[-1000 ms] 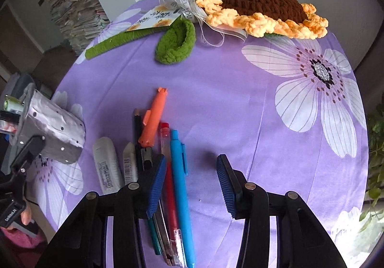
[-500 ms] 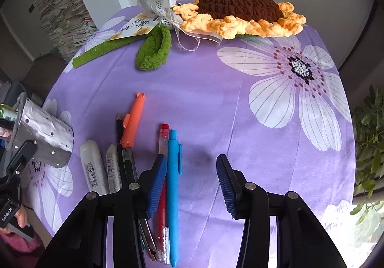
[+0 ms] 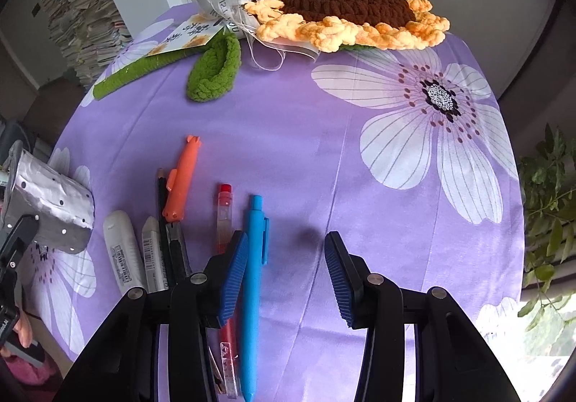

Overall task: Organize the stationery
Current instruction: 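Grasp a blue pen from the pile with the right gripper, then lower the blue pen into the grey cup and release it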

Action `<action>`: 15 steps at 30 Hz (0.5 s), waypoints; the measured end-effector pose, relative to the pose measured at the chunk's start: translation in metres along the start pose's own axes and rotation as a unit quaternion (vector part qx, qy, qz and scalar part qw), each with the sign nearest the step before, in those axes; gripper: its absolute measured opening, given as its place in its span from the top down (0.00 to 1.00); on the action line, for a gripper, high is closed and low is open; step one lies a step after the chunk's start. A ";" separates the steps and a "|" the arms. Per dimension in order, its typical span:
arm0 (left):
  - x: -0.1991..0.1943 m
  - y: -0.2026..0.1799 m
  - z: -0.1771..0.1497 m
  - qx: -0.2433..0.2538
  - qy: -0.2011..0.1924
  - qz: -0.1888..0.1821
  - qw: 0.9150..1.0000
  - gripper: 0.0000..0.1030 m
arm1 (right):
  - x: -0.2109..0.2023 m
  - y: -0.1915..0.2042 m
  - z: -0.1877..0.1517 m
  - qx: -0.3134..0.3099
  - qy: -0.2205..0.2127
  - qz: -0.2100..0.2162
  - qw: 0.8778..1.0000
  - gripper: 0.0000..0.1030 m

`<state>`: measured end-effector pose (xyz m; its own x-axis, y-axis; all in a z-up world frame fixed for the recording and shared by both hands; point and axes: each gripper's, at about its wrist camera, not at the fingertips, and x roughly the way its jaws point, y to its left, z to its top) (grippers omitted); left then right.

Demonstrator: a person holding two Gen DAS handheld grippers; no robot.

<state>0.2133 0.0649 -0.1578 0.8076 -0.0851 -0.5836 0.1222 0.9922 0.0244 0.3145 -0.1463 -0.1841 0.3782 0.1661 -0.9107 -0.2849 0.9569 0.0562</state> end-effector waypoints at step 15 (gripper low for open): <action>0.000 0.000 0.000 0.000 -0.001 -0.001 1.000 0.31 | 0.014 0.014 0.011 -0.013 0.015 -0.007 1.000 0.80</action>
<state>0.2134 0.0651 -0.1580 0.8088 -0.0864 -0.5817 0.1234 0.9921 0.0242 0.3254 -0.1277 -0.1916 0.3566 0.1454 -0.9229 -0.3033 0.9523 0.0328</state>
